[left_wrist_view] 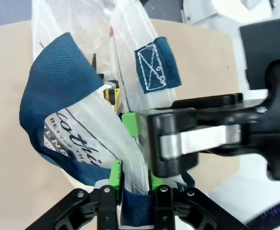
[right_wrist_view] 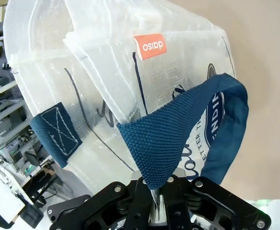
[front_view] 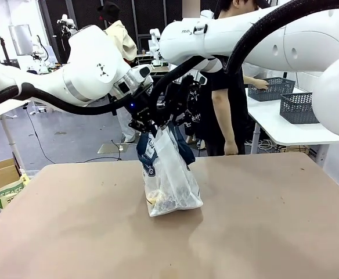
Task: Transfer purchased items from the store into the shopping bag.
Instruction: Move the Reusable shopping bag to the right side of the table.
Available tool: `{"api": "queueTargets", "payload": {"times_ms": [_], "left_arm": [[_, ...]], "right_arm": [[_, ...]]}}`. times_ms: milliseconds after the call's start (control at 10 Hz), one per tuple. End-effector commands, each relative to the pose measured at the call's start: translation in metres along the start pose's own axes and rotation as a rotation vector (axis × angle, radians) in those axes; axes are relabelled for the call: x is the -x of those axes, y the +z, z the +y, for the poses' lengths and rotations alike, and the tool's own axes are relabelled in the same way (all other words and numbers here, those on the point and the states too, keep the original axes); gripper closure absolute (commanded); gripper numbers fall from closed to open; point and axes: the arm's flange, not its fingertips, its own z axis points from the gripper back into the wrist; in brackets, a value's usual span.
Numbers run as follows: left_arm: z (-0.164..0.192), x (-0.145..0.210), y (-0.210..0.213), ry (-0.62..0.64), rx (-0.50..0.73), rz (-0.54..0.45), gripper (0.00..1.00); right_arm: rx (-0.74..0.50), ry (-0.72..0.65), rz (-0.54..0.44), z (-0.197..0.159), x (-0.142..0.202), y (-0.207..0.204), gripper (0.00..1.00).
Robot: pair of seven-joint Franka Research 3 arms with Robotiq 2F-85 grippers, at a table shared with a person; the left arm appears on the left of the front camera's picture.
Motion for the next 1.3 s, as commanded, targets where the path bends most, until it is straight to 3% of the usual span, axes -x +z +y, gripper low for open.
{"api": "queueTargets", "payload": {"times_ms": [0,300,700,1200], "left_arm": [[-0.003,0.000,0.005,-0.022,0.085,-0.022,0.00],[-0.004,0.000,0.003,-0.016,0.168,-0.022,0.00],[-0.009,0.000,0.001,-0.036,0.189,-0.012,0.00],[-0.016,0.006,-0.014,-0.118,0.055,0.080,0.00]], "right_arm": [[-0.032,-0.019,0.017,0.004,-0.002,0.000,1.00],[-0.027,-0.019,0.016,0.005,-0.002,0.000,1.00],[-0.024,-0.014,0.023,0.008,-0.001,-0.001,1.00],[-0.022,-0.012,0.022,0.008,-0.002,-0.001,1.00]]}}
